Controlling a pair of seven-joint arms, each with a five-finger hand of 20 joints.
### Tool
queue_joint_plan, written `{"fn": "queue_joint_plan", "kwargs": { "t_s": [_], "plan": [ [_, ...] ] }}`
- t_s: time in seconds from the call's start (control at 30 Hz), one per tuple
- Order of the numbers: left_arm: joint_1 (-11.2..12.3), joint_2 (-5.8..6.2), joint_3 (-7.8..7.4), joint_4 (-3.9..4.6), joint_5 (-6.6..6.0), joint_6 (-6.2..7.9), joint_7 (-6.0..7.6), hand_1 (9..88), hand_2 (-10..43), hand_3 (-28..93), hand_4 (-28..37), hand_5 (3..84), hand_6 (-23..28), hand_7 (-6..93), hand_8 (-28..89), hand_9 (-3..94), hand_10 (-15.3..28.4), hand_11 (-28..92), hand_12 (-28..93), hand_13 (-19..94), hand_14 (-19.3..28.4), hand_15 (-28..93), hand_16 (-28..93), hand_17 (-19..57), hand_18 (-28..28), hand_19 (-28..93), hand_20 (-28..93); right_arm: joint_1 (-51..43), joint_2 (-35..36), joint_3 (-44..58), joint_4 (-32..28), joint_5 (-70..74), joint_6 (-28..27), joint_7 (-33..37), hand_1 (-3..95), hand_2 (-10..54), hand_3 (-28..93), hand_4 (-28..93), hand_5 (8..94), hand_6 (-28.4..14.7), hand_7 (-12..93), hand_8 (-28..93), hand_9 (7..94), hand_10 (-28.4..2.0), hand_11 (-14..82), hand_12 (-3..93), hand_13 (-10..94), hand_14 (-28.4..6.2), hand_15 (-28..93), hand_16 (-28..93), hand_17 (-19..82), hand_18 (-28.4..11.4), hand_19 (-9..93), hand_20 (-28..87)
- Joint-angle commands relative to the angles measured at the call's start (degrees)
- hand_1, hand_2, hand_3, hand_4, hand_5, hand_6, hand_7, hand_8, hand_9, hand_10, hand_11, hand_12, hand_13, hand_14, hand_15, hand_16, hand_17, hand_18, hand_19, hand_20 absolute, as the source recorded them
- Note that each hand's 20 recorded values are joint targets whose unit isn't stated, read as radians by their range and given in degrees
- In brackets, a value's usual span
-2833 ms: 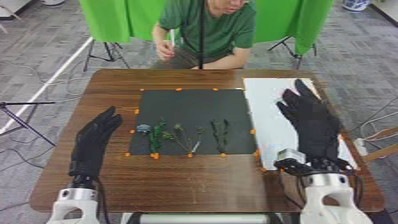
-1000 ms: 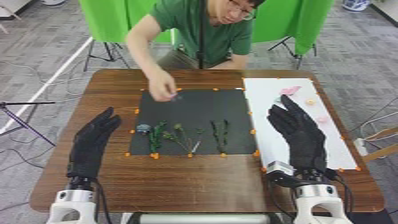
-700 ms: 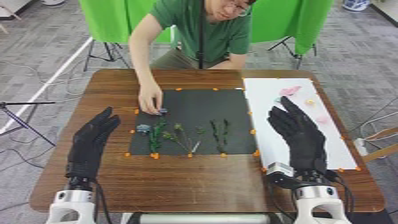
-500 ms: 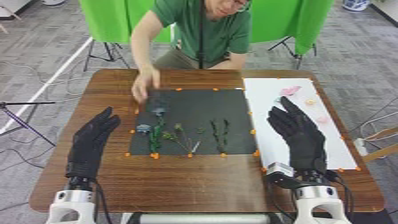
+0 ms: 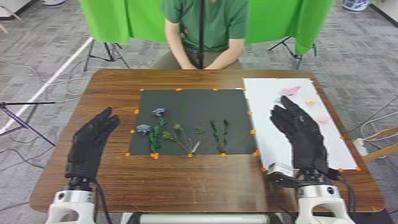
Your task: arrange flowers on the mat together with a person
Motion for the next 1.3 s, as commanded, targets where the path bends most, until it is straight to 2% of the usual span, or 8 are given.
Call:
{"fn": "queue_joint_plan", "kwargs": {
  "t_s": [0.03, 0.2, 0.33, 0.5, 0.63, 0.83, 1.03, 1.3],
  "plan": [
    [0.74, 0.03, -0.19, -0.25, -0.48, 0.58, -0.18, 22.9, -4.2, 67, -24.8, 43.9, 2.8, 7.8, -6, 43.6, 12.4, 11, 12, 33, 14.0, 9, 0, 6.1, 9.1, 2, 16, 11.99, 12.67, 5.77, 4.32, -29.45, 16.05, 5.64, 17.0, -3.9, 77, -18, 40.5, -1.0, 13, -10, 42.9, -14.3, 5.2, 12.9, 35, -11.7, 12, 14, 17, -14.5, 16, 29],
    [0.52, 0.05, 0.14, -0.15, -0.23, 0.42, -0.28, 22.9, -4.2, 67, -24.8, 43.9, 2.9, 7.6, -6, 43.6, 12.4, 11, 12, 33, 14.0, 9, 0, 6.1, 9.1, 2, 16, 17.84, 20.16, 6.56, 8.06, -47.97, 15.06, 23.42, 22.8, -9.5, 72, -21, 45.8, -2.0, 16, -10, 50.8, -15.7, 12.5, 16.6, 52, -12.9, 17, 21, 22, -16.1, 47, 35],
    [0.66, -0.11, 0.1, -0.24, -0.35, 0.75, 0.11, 22.8, -4.2, 67, -24.8, 44.0, 2.9, 7.7, -6, 43.6, 12.4, 11, 12, 33, 14.0, 9, 0, 6.1, 9.1, 2, 16, 20.42, 24.19, 7.69, 11.68, -56.08, 2.69, 29.07, 26.6, -9.5, 70, -25, 51.5, -1.7, 16, -10, 56.8, -15.8, 16.9, 17.7, 59, -13.1, 27, 21, 28, -16.8, 59, 38],
    [0.64, 0.0, 0.35, -0.33, -0.36, 0.96, 0.37, 22.8, -4.2, 67, -24.6, 44.0, 2.9, 7.6, -6, 43.6, 12.4, 11, 12, 33, 14.1, 9, 0, 6.1, 9.1, 2, 16, 26.09, 27.93, 3.83, 17.06, -62.42, -12.69, 35.37, 29.2, -9.5, 69, -27, 57.4, 0.5, 15, -11, 62.2, -15.7, 17.7, 17.7, 65, -12.9, 33, 21, 32, -17.8, 65, 40],
    [0.81, -0.24, 0.14, -0.35, -0.36, 0.88, 0.33, 22.9, -4.1, 67, -24.7, 44.0, 3.0, 7.6, -6, 43.6, 12.4, 11, 12, 33, 14.0, 9, 0, 6.1, 9.1, 2, 16, 28.53, 29.36, 1.28, 20.47, -65.2, -19.07, 37.7, 32.6, -9.5, 69, -28, 63.1, 1.9, 15, -11, 67.7, -15.4, 17.9, 17.8, 69, -12.0, 34, 21, 35, -18.4, 67, 40],
    [0.74, -0.28, 0.22, -0.41, -0.3, 0.88, 0.2, 22.8, -4.2, 67, -24.6, 44.0, 3.0, 7.5, -6, 43.6, 12.5, 11, 12, 33, 14.0, 9, 0, 6.1, 9.1, 2, 16, 30.34, 29.39, -0.27, 23.2, -64.9, -26.95, 39.12, 34.9, -9.5, 68, -28, 61.4, 2.7, 15, -12, 72.7, -14.4, 17.7, 17.5, 77, -9.7, 36, 23, 40, -18.8, 72, 41],
    [0.57, -0.25, 0.25, -0.36, -0.35, 0.76, -0.08, 22.8, -4.2, 67, -24.7, 44.0, 2.9, 7.5, -6, 43.6, 12.4, 11, 12, 33, 14.1, 9, 0, 6.0, 9.1, 2, 16, 31.31, 28.49, -1.88, 25.97, -63.09, -27.55, 38.91, 36.7, -9.5, 67, -28, 58.4, 2.3, 14, -11, 76.5, -12.6, 15.6, 15.4, 87, -6.5, 31, 25, 50, -16.4, 80, 39],
    [0.36, -0.27, 0.29, -0.35, -0.32, 0.58, -0.32, 22.8, -4.2, 67, -24.7, 44.0, 3.0, 7.5, -6, 43.6, 12.5, 11, 12, 33, 14.1, 9, 0, 6.0, 9.1, 2, 16, 31.85, 27.77, -4.88, 29.63, -62.01, -21.57, 37.7, 41.9, -9.5, 68, -28, 58.5, 3.4, 16, -12, 79.8, -10.8, 13.4, 13.3, 94, -3.4, 32, 26, 57, -12.4, 87, 30]
  ]
}}
